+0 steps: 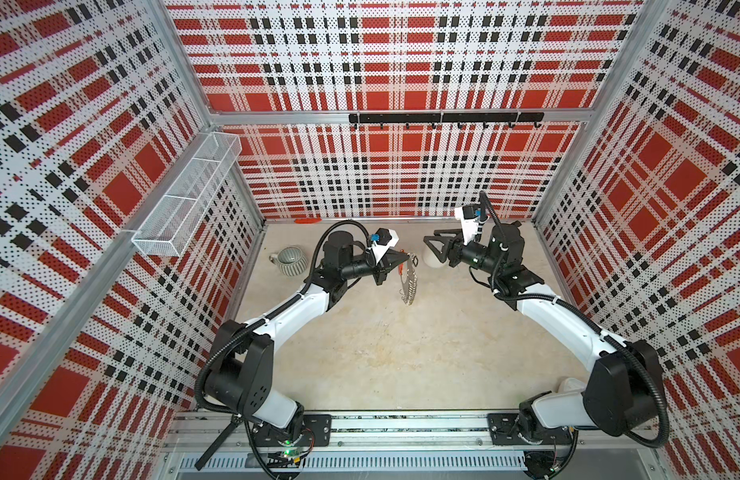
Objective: Put the keys on the keyring
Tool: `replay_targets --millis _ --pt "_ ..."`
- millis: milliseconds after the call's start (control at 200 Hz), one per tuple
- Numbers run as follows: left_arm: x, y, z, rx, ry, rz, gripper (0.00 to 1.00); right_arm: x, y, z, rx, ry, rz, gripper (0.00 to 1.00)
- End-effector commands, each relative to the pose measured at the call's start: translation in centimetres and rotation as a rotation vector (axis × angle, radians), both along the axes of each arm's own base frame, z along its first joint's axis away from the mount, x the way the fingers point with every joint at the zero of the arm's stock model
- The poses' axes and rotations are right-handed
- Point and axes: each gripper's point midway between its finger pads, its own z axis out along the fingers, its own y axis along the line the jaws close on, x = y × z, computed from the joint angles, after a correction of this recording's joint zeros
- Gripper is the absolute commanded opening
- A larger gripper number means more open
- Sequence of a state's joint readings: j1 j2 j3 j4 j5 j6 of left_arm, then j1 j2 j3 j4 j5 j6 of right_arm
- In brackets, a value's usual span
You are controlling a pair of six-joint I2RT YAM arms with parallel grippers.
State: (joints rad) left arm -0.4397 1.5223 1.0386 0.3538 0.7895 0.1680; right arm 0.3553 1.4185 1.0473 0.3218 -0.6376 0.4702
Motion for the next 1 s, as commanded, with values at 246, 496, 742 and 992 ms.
replay_targets --millis 246,496,742,992 --pt "-1.6 0.6 6.9 -0.268 0.008 -0.014 0.0 -3.5 2.4 3.4 0.208 0.001 0.299 0.56" --pt "-2.0 1.0 8.2 -0.363 0.03 -0.016 0.0 -3.4 2.5 3.3 0.205 0.003 0.302 0.52" --pt "-2.4 0.8 8.8 -0.394 0.035 -0.039 0.0 -3.0 2.7 2.8 0.189 0.009 0.286 0.44" --pt "-2.2 0.5 8.5 -0.395 0.047 -0.047 0.0 -3.1 3.1 3.3 0.189 -0.004 0.298 0.42"
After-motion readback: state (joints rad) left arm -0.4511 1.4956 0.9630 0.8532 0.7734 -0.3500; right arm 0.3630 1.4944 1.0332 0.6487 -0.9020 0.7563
